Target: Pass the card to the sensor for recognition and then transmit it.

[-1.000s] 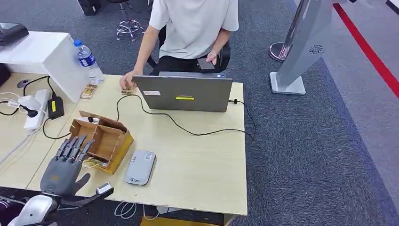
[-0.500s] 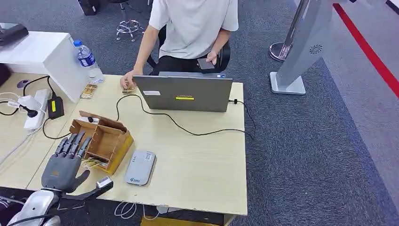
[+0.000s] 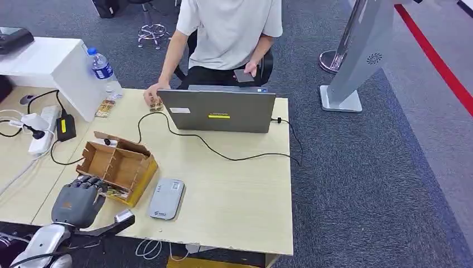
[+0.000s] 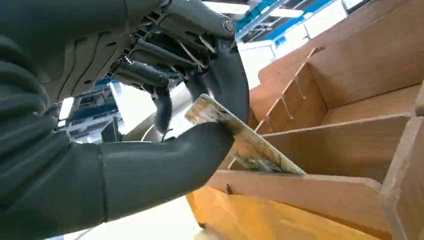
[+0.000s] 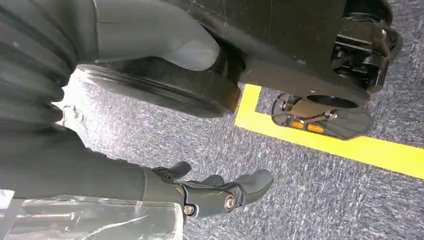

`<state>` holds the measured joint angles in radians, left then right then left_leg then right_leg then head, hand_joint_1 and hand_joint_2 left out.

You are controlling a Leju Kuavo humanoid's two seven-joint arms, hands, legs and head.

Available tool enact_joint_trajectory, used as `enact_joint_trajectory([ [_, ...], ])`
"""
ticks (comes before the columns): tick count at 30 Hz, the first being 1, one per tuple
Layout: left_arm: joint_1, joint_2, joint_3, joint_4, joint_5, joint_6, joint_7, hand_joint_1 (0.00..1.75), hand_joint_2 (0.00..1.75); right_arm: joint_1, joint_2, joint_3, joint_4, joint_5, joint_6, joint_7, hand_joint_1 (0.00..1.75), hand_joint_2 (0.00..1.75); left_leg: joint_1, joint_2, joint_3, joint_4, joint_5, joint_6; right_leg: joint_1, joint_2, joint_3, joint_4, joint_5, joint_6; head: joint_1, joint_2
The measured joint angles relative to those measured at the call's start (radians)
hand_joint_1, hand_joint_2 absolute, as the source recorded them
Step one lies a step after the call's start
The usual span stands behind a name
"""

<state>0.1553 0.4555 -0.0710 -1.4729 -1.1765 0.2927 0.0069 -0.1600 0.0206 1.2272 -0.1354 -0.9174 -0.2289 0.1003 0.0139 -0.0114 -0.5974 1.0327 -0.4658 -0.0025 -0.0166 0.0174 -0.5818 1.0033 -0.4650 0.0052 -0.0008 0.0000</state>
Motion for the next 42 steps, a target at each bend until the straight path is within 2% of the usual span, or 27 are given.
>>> enact_joint_trajectory([
  [6,-0.003,-0.006,0.005,0.000,0.031,0.000,-0.022,1.75,1.75,0.000,0.000,0.006,0.000,-0.006,0.001,-0.002,0.00,1.75,0.000,0.000,0.000,0.000,0.000,0.000,0.000,0.000,0.000,0.000,0.000,0.000,0.000,0.000],
  [13,-0.001,-0.021,0.009,-0.007,0.028,0.036,-0.041,1.75,1.75,-0.001,-0.001,0.016,0.000,-0.015,0.001,-0.003,0.00,1.75,0.000,0.000,0.000,0.000,0.000,0.000,0.000,0.000,0.000,0.000,0.000,0.000,0.000,0.000],
  [19,0.029,-0.007,0.009,-0.097,0.019,0.019,-0.039,1.75,1.75,0.001,-0.006,0.018,0.001,-0.039,0.002,-0.012,0.00,1.75,0.000,0.000,0.000,0.000,0.000,0.000,0.000,0.000,0.000,0.000,0.000,0.000,0.000,0.000],
  [24,0.065,0.039,0.000,-0.252,0.026,-0.031,-0.041,1.75,1.75,0.005,-0.013,0.017,0.006,-0.068,0.015,-0.029,0.00,1.75,0.000,0.000,0.000,0.000,0.000,0.000,0.000,0.000,-0.001,0.000,0.000,0.000,0.001,0.000],
  [28,0.078,0.111,-0.008,-0.390,0.055,-0.041,-0.062,1.75,1.75,0.006,-0.014,0.017,0.010,-0.083,0.019,-0.032,0.00,1.75,0.000,0.000,0.000,0.000,0.000,0.000,0.000,-0.001,-0.003,0.000,0.000,0.000,0.000,0.000],
  [32,0.054,0.168,-0.009,-0.475,0.101,-0.054,-0.089,1.75,1.75,0.007,-0.014,0.017,0.011,-0.089,0.018,-0.035,0.00,1.75,0.000,0.000,0.001,0.000,0.000,0.000,0.000,-0.001,-0.004,0.000,0.000,0.000,0.000,0.000],
  [33,0.026,0.174,-0.011,-0.484,0.108,-0.060,-0.091,1.75,1.75,0.007,-0.014,0.017,0.011,-0.088,0.018,-0.036,0.00,1.75,0.000,-0.001,0.000,0.001,0.000,0.000,0.000,-0.002,-0.005,0.000,0.000,0.000,0.000,0.000],
  [36,-0.162,0.157,-0.046,-0.462,0.103,-0.097,-0.065,1.75,1.75,0.003,-0.014,0.023,0.011,-0.068,0.018,-0.026,0.00,1.75,0.000,-0.011,-0.002,0.001,0.003,0.001,0.000,-0.012,-0.004,-0.001,0.000,0.000,0.001,0.000],
  [39,-0.373,0.108,-0.112,-0.353,0.061,-0.128,-0.019,1.75,1.75,-0.001,-0.013,0.036,0.009,-0.051,0.019,-0.016,0.00,1.75,0.000,-0.012,-0.002,0.002,0.006,0.001,0.000,-0.014,-0.004,-0.001,0.003,0.001,-0.001,0.000],
  [42,-0.597,0.032,-0.192,-0.184,0.010,-0.124,0.036,1.75,1.75,-0.010,-0.013,0.067,0.008,-0.022,0.023,0.000,0.00,1.75,0.000,-0.014,-0.005,0.002,0.009,0.002,0.000,-0.014,-0.005,-0.001,0.006,0.002,0.001,0.000],
])
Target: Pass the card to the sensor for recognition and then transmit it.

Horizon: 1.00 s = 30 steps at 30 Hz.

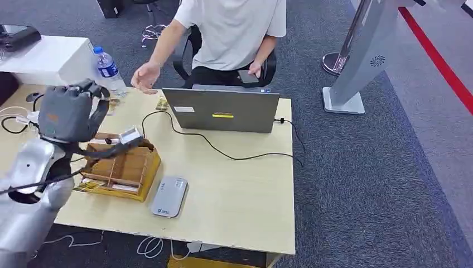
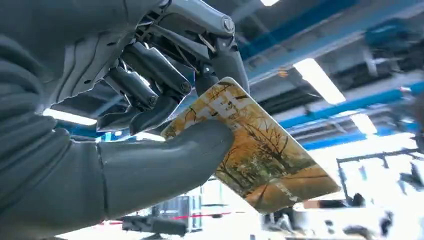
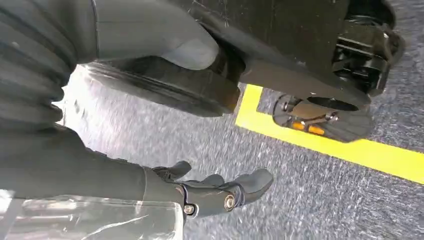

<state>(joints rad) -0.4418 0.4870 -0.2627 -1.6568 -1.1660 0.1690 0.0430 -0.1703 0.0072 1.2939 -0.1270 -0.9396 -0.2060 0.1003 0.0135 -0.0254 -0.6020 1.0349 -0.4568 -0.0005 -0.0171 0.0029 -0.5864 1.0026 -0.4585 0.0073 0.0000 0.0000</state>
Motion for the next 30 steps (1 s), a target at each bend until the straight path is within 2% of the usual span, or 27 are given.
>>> enact_joint_trajectory([
  [3,-0.196,-0.084,-0.064,0.194,-0.041,0.036,0.029,1.75,1.75,-0.008,0.000,0.029,-0.001,0.020,0.008,0.008,0.00,1.75,0.000,0.000,-0.003,0.002,0.002,0.002,0.000,0.001,0.001,0.000,0.002,0.002,0.002,0.000],
  [7,-0.374,-0.181,-0.108,0.446,-0.076,0.122,0.050,1.75,1.75,-0.019,0.000,0.064,-0.003,0.040,0.023,0.027,0.00,1.75,0.000,0.006,-0.004,0.003,0.002,0.002,0.000,0.009,0.000,0.000,0.006,0.004,0.002,0.000],
  [13,-0.540,-0.286,-0.119,0.744,-0.095,0.166,0.089,1.75,1.75,-0.032,0.001,0.103,-0.005,0.055,0.034,0.054,0.00,1.75,-0.001,0.008,-0.005,0.004,0.002,0.002,-0.001,0.010,-0.001,0.000,0.006,0.004,0.001,0.000],
  [17,-0.609,-0.318,-0.119,0.892,-0.095,0.184,0.092,1.75,1.75,-0.037,0.009,0.119,-0.007,0.058,0.035,0.066,0.00,1.75,-0.001,0.010,-0.005,0.003,0.002,0.002,-0.001,0.013,-0.002,0.000,0.006,0.004,0.001,0.000],
  [18,-0.618,-0.322,-0.119,0.920,-0.094,0.187,0.091,0.00,1.75,-0.038,0.011,0.124,-0.008,0.059,0.035,0.068,0.00,1.75,-0.001,0.011,-0.005,0.003,0.002,0.002,-0.001,0.013,-0.002,0.000,0.006,0.004,0.001,0.000],
  [23,-0.644,-0.338,-0.119,1.018,-0.074,0.195,0.074,0.00,1.75,-0.039,0.014,0.133,-0.009,0.060,0.035,0.070,0.00,1.75,0.000,0.011,-0.006,0.003,0.002,0.002,-0.001,0.013,-0.002,0.000,0.006,0.004,0.001,0.000],
  [30,-0.651,-0.339,-0.119,1.048,-0.063,0.197,0.049,0.00,1.75,-0.038,0.014,0.140,-0.009,0.055,0.037,0.060,0.00,1.75,-0.001,0.011,-0.006,0.003,0.002,0.002,-0.001,0.013,-0.002,0.000,0.006,0.004,0.001,0.000],
])
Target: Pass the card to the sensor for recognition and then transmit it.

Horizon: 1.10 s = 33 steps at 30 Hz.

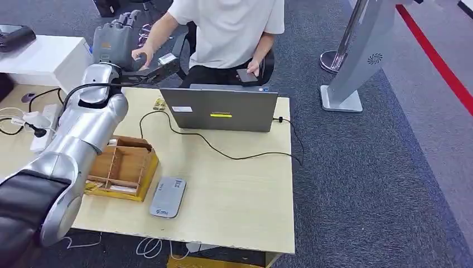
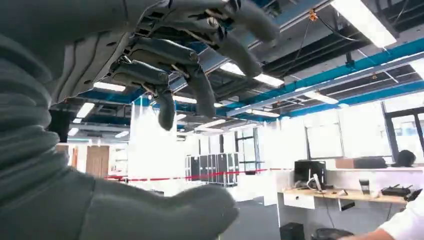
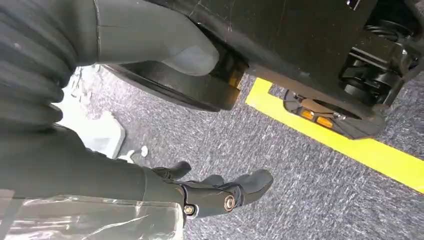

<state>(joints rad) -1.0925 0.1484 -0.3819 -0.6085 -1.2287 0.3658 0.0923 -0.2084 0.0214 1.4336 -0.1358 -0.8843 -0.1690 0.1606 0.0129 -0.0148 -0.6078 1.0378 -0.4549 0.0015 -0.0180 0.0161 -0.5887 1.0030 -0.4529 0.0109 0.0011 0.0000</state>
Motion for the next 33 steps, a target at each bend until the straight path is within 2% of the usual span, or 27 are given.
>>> enact_joint_trajectory([
  [3,0.014,0.001,0.000,-0.017,0.022,-0.026,-0.029,0.00,1.75,0.006,-0.003,0.000,0.000,-0.020,-0.005,-0.018,0.00,1.75,0.000,0.000,0.000,0.000,0.000,0.000,0.000,0.000,0.001,0.000,0.000,0.000,0.000,0.000],
  [6,0.085,0.028,0.000,-0.129,0.086,-0.081,-0.054,0.00,1.75,0.015,-0.008,0.000,0.000,-0.050,-0.014,-0.043,0.00,1.75,0.000,0.001,0.000,0.000,0.000,0.000,0.000,0.000,0.001,0.000,0.000,0.000,0.000,0.000],
  [9,0.204,0.101,0.000,-0.303,0.186,-0.129,-0.077,0.00,1.75,0.023,-0.013,0.000,0.000,-0.074,-0.023,-0.060,0.00,1.75,0.000,0.006,0.002,-0.002,-0.002,-0.001,0.000,0.006,0.000,0.000,0.000,0.000,0.001,0.000],
  [11,0.312,0.182,0.006,-0.432,0.303,-0.151,-0.112,0.00,1.75,0.026,-0.015,-0.002,0.001,-0.092,-0.028,-0.067,0.00,1.75,-0.001,0.011,0.006,-0.004,-0.003,-0.003,-0.001,0.011,0.001,0.000,-0.001,-0.001,0.000,0.000],
  [13,0.446,0.264,0.047,-0.551,0.425,-0.153,-0.155,0.00,1.75,0.028,-0.017,-0.004,0.002,-0.104,-0.033,-0.071,0.00,1.75,-0.001,0.016,0.009,-0.006,-0.005,-0.005,-0.001,0.016,0.001,0.000,-0.003,-0.004,0.000,0.000],
  [15,0.593,0.346,0.136,-0.653,0.516,-0.150,-0.211,0.00,1.75,0.029,-0.021,-0.006,0.002,-0.116,-0.038,-0.071,0.00,1.75,-0.001,0.021,0.011,-0.006,-0.008,-0.006,-0.001,0.019,0.000,0.000,-0.004,-0.005,-0.002,0.000],
  [18,0.800,0.415,0.315,-0.756,0.621,-0.141,-0.308,0.00,1.75,0.031,-0.023,-0.008,0.003,-0.125,-0.049,-0.068,0.00,1.75,-0.001,0.020,0.011,-0.007,-0.009,-0.006,-0.001,0.017,0.000,0.000,-0.007,-0.007,-0.003,0.000],
  [20,0.914,0.433,0.436,-0.790,0.683,-0.139,-0.364,0.00,1.75,0.030,-0.023,-0.008,0.003,-0.125,-0.054,-0.064,0.00,1.75,0.000,0.020,0.011,-0.007,-0.009,-0.006,-0.001,0.017,0.000,0.000,-0.008,-0.006,-0.002,0.000],
  [21,0.943,0.435,0.476,-0.795,0.712,-0.142,-0.382,0.00,1.75,0.030,-0.023,-0.008,0.003,-0.125,-0.057,-0.063,0.00,1.75,0.000,0.019,0.011,-0.007,-0.010,-0.006,-0.001,0.016,0.001,0.000,-0.008,-0.007,-0.002,0.000],
  [25,0.949,0.435,0.487,-0.797,0.721,-0.144,-0.387,0.00,1.75,0.030,-0.023,-0.008,0.003,-0.125,-0.057,-0.063,0.00,1.75,0.000,0.019,0.010,-0.007,-0.010,-0.005,-0.001,0.016,0.001,0.000,-0.008,-0.007,-0.002,0.000],
  [27,1.008,0.431,0.582,-0.799,0.798,-0.161,-0.431,0.00,1.75,0.030,-0.023,-0.008,0.003,-0.125,-0.060,-0.064,0.00,1.75,0.000,0.019,0.011,-0.007,-0.010,-0.005,-0.001,0.015,0.001,0.000,-0.010,-0.007,-0.002,0.000],
  [28,1.092,0.410,0.811,-0.771,0.869,-0.225,-0.518,0.00,1.75,0.032,-0.022,-0.008,0.002,-0.133,-0.063,-0.071,0.00,1.75,0.000,0.015,0.011,-0.007,-0.011,-0.004,-0.001,0.010,0.001,0.000,-0.012,-0.006,-0.002,0.000],
  [29,1.102,0.383,0.919,-0.739,0.952,-0.293,-0.517,0.00,1.75,0.034,-0.022,-0.008,0.002,-0.137,-0.063,-0.081,0.00,1.75,-0.001,0.010,0.010,-0.007,-0.011,-0.004,-0.001,0.006,0.005,0.000,-0.012,-0.006,-0.002,0.000],
  [31,1.092,0.355,1.045,-0.636,1.138,-0.407,-0.516,0.00,1.75,0.037,-0.022,-0.008,0.002,-0.142,-0.061,-0.090,0.00,1.75,-0.001,0.010,0.010,-0.007,-0.011,-0.004,-0.001,0.006,0.006,0.000,-0.012,-0.006,0.000,0.000],
  [33,1.076,0.343,1.192,-0.471,1.305,-0.500,-0.546,0.00,1.75,0.037,-0.023,-0.008,0.002,-0.133,-0.058,-0.092,0.00,1.75,-0.001,0.013,0.012,-0.007,-0.013,-0.006,-0.001,0.010,0.006,0.000,-0.012,-0.006,-0.001,0.000],
])
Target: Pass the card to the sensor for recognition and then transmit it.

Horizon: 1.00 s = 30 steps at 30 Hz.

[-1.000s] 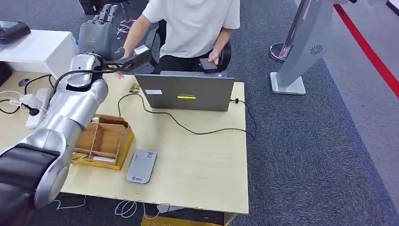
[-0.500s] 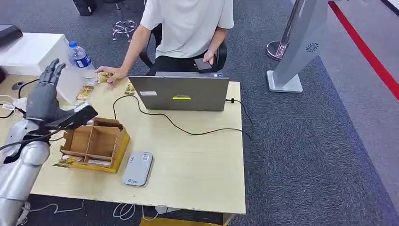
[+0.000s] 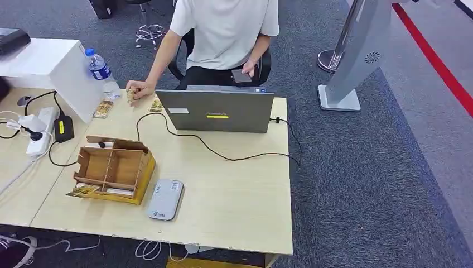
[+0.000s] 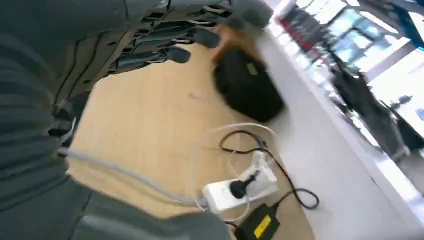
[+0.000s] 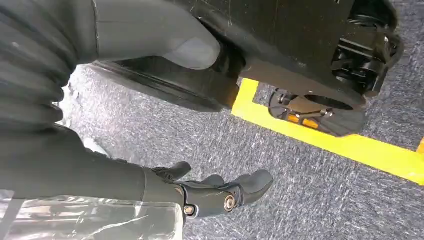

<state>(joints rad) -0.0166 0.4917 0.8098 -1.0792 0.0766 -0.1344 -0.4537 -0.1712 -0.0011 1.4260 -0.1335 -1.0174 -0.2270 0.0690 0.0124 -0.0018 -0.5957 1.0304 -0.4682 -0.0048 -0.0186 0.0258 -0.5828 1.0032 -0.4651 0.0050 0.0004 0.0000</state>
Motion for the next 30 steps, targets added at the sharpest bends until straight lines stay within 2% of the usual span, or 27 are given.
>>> enact_joint_trajectory([
  [1,-0.005,0.000,0.079,0.107,0.085,-0.032,0.000,0.00,1.75,0.000,0.000,0.001,0.000,0.011,0.002,0.000,0.00,1.75,0.000,0.001,0.001,0.000,0.000,0.000,0.000,0.001,0.000,0.000,0.000,0.000,-0.001,0.000],
  [2,-0.015,-0.002,0.145,0.196,0.153,-0.036,0.024,0.00,0.00,-0.001,0.000,0.003,0.000,0.019,0.005,0.002,0.00,1.75,0.000,0.002,0.002,0.000,0.000,0.000,0.000,0.001,0.000,0.000,0.000,0.000,-0.001,0.000],
  [4,-0.022,-0.015,0.271,0.359,0.254,-0.020,0.065,0.00,0.00,-0.002,-0.002,0.011,0.000,0.039,0.011,0.003,0.00,1.75,0.000,-0.001,0.001,0.000,0.000,0.001,0.000,-0.002,0.000,-0.001,-0.002,0.001,-0.002,0.000],
  [7,-0.025,-0.058,0.404,0.533,0.323,0.067,0.155,0.00,0.00,-0.010,-0.009,0.025,-0.002,0.075,0.021,0.016,0.00,1.75,-0.001,-0.010,0.001,0.001,-0.001,0.002,-0.001,-0.010,0.002,-0.002,-0.005,0.003,-0.002,0.000],
  [10,-0.027,-0.124,0.484,0.652,0.327,0.128,0.212,0.00,0.00,-0.019,-0.015,0.042,-0.003,0.104,0.032,0.033,0.00,1.75,-0.002,-0.014,0.001,0.002,-0.002,0.003,-0.002,-0.015,0.005,-0.003,-0.005,0.004,0.001,0.000],
  [12,-0.030,-0.171,0.501,0.705,0.301,0.179,0.246,0.00,0.00,-0.023,-0.018,0.054,-0.003,0.116,0.036,0.036,0.00,1.75,-0.002,-0.015,0.001,0.003,-0.002,0.004,-0.003,-0.015,0.005,-0.003,-0.005,0.005,0.000,0.000],
  [13,-0.034,-0.190,0.501,0.727,0.280,0.196,0.268,0.00,1.75,-0.025,-0.020,0.059,-0.004,0.118,0.038,0.037,0.00,1.75,-0.002,-0.015,0.001,0.003,-0.002,0.005,-0.003,-0.015,0.005,-0.003,-0.004,0.005,0.002,0.000],
  [16,-0.046,-0.256,0.500,0.774,0.215,0.226,0.310,0.00,1.75,-0.029,-0.026,0.075,-0.005,0.126,0.048,0.039,0.00,1.75,-0.003,-0.014,0.001,0.004,-0.001,0.006,-0.003,-0.015,0.005,-0.003,-0.004,0.006,0.001,0.000],
  [20,-0.058,-0.324,0.465,0.807,0.107,0.219,0.349,0.00,1.75,-0.032,-0.031,0.090,-0.005,0.127,0.061,0.038,0.00,1.75,-0.003,-0.014,0.001,0.004,-0.001,0.007,-0.004,-0.015,0.005,-0.003,-0.003,0.007,0.001,0.000],
  [25,-0.057,-0.378,0.351,0.829,-0.027,0.170,0.408,0.00,1.75,-0.032,-0.035,0.099,-0.006,0.133,0.071,0.018,0.00,1.75,-0.003,-0.014,0.001,0.004,-0.001,0.007,-0.003,-0.015,0.006,-0.003,-0.003,0.007,0.000,0.000],
  [28,-0.049,-0.397,0.268,0.829,-0.064,0.137,0.466,0.00,1.75,-0.021,-0.037,0.062,-0.010,0.167,0.088,-0.020,0.00,1.75,-0.002,-0.014,0.001,0.004,-0.001,0.007,-0.003,-0.014,0.006,-0.003,-0.003,0.007,0.001,0.000],
  [29,-0.046,-0.401,0.241,0.829,-0.069,0.134,0.469,0.00,0.00,-0.018,-0.038,0.042,-0.012,0.183,0.091,-0.025,0.00,1.75,-0.002,-0.014,0.001,0.004,-0.001,0.007,-0.003,-0.014,0.007,-0.003,-0.003,0.007,0.000,0.000],
  [30,-0.043,-0.405,0.219,0.829,-0.070,0.133,0.470,0.00,0.00,-0.013,-0.039,0.025,-0.014,0.198,0.094,-0.028,0.00,1.75,-0.002,-0.014,0.001,0.004,-0.001,0.007,-0.003,-0.014,0.007,-0.003,-0.003,0.007,0.000,0.000],
])
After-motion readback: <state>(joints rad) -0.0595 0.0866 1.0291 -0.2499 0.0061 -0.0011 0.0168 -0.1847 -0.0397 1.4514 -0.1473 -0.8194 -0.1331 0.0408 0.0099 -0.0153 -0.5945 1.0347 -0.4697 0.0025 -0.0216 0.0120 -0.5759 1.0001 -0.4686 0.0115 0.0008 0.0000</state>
